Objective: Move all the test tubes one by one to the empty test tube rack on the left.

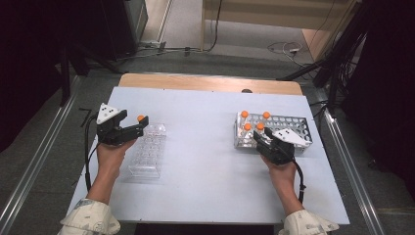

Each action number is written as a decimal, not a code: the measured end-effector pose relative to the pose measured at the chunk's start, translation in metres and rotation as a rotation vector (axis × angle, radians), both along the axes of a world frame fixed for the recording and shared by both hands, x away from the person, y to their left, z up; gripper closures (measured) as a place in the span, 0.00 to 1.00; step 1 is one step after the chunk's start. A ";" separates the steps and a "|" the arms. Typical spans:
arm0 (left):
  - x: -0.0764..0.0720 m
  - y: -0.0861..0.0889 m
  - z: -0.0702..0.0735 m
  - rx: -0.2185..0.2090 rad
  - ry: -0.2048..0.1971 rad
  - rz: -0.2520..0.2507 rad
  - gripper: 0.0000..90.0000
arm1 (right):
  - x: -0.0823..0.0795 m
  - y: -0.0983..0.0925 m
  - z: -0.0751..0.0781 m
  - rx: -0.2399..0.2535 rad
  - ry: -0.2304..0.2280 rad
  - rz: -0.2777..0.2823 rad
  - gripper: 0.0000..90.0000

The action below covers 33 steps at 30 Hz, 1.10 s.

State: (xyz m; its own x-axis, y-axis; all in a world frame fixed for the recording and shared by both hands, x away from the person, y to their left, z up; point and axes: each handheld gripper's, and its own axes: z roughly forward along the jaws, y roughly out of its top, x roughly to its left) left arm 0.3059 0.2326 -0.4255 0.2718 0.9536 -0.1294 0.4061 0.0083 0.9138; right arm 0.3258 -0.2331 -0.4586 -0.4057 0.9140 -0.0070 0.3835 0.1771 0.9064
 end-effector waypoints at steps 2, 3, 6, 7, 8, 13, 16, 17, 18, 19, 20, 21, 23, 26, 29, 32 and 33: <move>0.000 0.000 0.000 0.000 0.000 -0.001 0.21 | 0.001 0.001 -0.001 -0.004 0.002 -0.001 0.62; 0.000 0.000 0.000 0.000 0.000 -0.001 0.21 | 0.001 0.001 -0.001 -0.004 0.002 -0.001 0.62; 0.000 0.000 0.000 0.001 0.000 0.001 0.21 | 0.003 0.003 -0.004 -0.010 0.007 0.005 0.65; 0.000 0.000 0.000 0.001 0.000 0.001 0.21 | 0.003 0.003 -0.004 -0.011 0.008 0.005 0.66; 0.000 0.000 0.000 0.000 0.000 0.000 0.21 | 0.003 0.003 -0.004 -0.011 0.011 0.005 0.67; -0.001 0.000 0.000 0.000 -0.001 -0.001 0.21 | 0.005 0.004 -0.005 -0.011 0.013 0.004 0.75; -0.001 -0.001 0.001 0.000 0.000 -0.001 0.21 | 0.005 0.004 -0.006 -0.011 0.013 0.001 0.78; -0.001 -0.001 0.000 0.000 0.000 -0.001 0.21 | 0.005 0.004 -0.006 -0.014 0.013 -0.001 0.78; -0.001 -0.001 0.000 0.000 -0.001 -0.001 0.21 | 0.005 0.004 -0.006 -0.015 0.012 -0.001 0.79; -0.001 -0.001 0.000 0.000 -0.001 -0.001 0.21 | 0.005 0.004 -0.006 -0.015 0.011 -0.002 0.79; -0.001 -0.001 0.000 -0.001 0.000 -0.001 0.21 | 0.005 0.004 -0.006 -0.015 0.011 -0.002 0.79; -0.001 -0.001 0.000 -0.001 0.000 -0.002 0.21 | 0.006 0.004 -0.005 -0.017 0.011 -0.001 0.79; -0.001 -0.001 0.001 -0.003 0.000 -0.003 0.21 | 0.005 0.004 -0.005 -0.013 0.007 -0.002 0.79; -0.001 -0.001 0.001 -0.001 0.000 -0.003 0.21 | 0.004 0.003 -0.002 -0.006 -0.008 -0.005 0.79; -0.001 -0.001 0.001 -0.003 -0.003 -0.004 0.21 | 0.002 0.002 0.003 0.004 -0.021 -0.005 0.79; -0.001 -0.001 0.002 -0.004 -0.004 -0.006 0.21 | 0.000 0.002 0.010 0.024 -0.035 -0.009 0.79; -0.001 -0.001 0.002 -0.006 -0.005 -0.007 0.21 | -0.001 0.001 0.013 0.033 -0.039 -0.010 0.79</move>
